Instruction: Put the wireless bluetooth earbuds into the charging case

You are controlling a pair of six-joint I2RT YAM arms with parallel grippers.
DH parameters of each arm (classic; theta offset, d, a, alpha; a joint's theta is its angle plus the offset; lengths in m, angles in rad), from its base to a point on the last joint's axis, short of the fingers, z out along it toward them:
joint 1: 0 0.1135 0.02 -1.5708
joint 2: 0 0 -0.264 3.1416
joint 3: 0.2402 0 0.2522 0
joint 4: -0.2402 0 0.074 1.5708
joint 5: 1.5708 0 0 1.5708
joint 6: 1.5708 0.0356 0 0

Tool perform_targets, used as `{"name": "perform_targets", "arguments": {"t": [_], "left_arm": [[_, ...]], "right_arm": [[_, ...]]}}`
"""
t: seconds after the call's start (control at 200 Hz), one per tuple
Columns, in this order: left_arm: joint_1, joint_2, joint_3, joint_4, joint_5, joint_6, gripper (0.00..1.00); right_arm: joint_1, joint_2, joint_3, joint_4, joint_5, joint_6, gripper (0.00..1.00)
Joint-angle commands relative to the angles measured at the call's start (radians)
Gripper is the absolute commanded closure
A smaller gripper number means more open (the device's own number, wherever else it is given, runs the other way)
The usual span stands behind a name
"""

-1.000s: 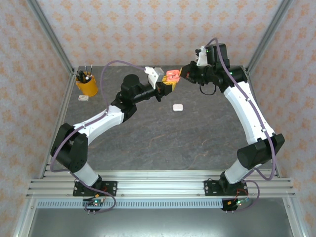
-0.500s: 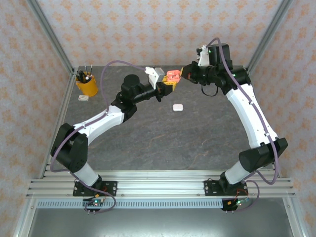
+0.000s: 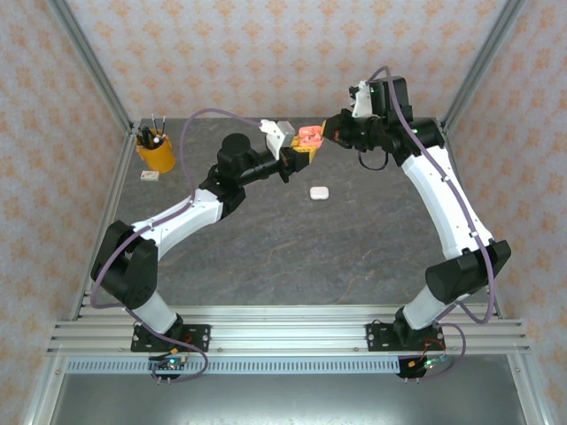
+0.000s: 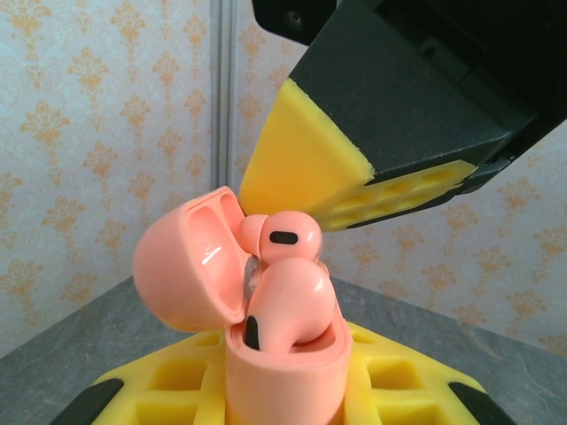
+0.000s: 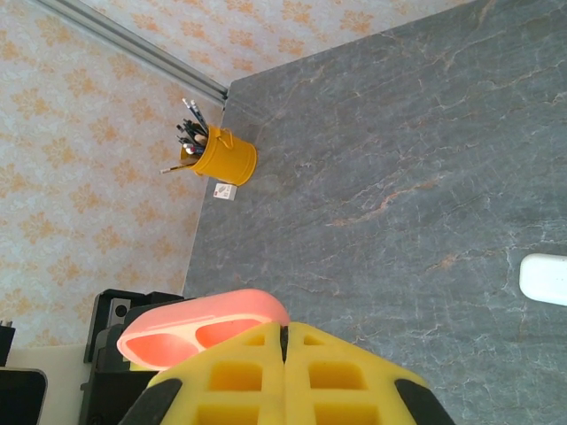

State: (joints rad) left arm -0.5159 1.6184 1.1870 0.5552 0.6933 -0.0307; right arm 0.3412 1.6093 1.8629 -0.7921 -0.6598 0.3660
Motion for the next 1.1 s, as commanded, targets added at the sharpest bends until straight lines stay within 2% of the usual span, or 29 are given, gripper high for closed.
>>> {"name": "perform_targets", "arguments": {"t": [0.0,0.26,0.596,0.871,1.096], "left_arm": [[-0.003,-0.013,0.007,0.046,0.002,-0.012,1.0],[-0.003,-0.005,0.008,0.047,0.003,-0.012,1.0],[-0.003,-0.005,0.007,0.05,0.005,-0.02,1.0],[-0.003,0.0,0.017,0.045,0.005,-0.02,1.0],[-0.003,0.006,0.029,0.04,0.005,-0.018,1.0]], "right_arm": [[0.005,0.005,0.034,0.007,-0.036,-0.011,1.0],[0.006,-0.04,-0.007,0.01,-0.076,-0.071,1.0],[0.002,-0.071,-0.016,-0.017,0.133,-0.067,1.0],[0.001,-0.094,-0.002,0.016,-0.043,-0.032,1.0],[0.004,-0.13,-0.042,0.013,-0.122,-0.023,1.0]]}}
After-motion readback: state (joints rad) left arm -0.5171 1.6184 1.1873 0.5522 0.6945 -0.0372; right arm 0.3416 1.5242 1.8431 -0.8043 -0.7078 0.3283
